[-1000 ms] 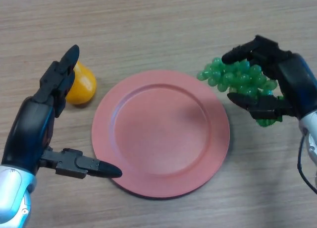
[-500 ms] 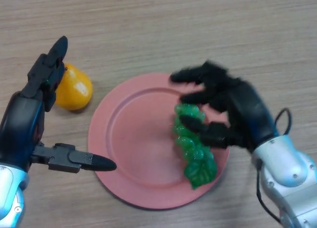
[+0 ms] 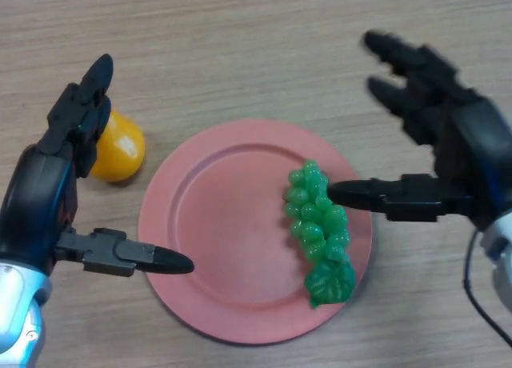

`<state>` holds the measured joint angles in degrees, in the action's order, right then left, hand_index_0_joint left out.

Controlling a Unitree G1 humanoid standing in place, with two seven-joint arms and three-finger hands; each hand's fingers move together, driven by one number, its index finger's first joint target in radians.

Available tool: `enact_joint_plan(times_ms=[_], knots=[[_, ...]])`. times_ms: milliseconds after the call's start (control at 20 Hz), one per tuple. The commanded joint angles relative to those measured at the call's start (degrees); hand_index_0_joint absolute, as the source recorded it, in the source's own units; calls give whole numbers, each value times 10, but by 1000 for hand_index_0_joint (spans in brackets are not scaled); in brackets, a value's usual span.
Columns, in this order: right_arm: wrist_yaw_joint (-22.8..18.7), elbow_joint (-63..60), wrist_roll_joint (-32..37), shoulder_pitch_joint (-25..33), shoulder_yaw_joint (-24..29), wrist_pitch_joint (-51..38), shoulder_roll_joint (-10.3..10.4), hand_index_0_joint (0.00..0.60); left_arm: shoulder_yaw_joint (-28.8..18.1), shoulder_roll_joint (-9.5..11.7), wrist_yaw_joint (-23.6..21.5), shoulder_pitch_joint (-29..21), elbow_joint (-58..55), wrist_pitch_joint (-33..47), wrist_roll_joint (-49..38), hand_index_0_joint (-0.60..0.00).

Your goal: Pick up the green grapes and place it on the plate

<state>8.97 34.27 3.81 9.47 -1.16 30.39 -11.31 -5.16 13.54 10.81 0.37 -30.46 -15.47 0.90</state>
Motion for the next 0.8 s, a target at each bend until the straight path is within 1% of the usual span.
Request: enact_joint_plan(times_ms=[50,100,250,300,400,500,600,700,800], knots=[[0,57,64,10,41,-48,-23,0,-17,10,-33,-20,-45,34,-4,0],[0,72,86,-2,60,-49,-33,0,-16,10,-31,-24,-49,28,-8,0],[14,78,101,-32,82,-87,-43,0,-16,12,-26,-26,-49,24,-12,0],[26,76,101,-44,90,-93,-47,0,-16,13,-25,-31,-45,21,-13,0],[33,72,94,-55,92,-102,-45,0,-15,16,-17,-35,-48,6,-9,0],[35,67,80,-61,87,-121,-43,0,-19,16,-11,-32,-43,30,-4,0],[43,55,61,-73,80,-149,-38,0,-29,18,-6,-28,-44,33,-10,0],[47,52,52,-82,73,-162,-34,0,-34,21,4,-26,-52,23,-12,0],[48,53,43,-81,68,-162,-34,0,-36,22,13,-24,-52,35,-5,0]])
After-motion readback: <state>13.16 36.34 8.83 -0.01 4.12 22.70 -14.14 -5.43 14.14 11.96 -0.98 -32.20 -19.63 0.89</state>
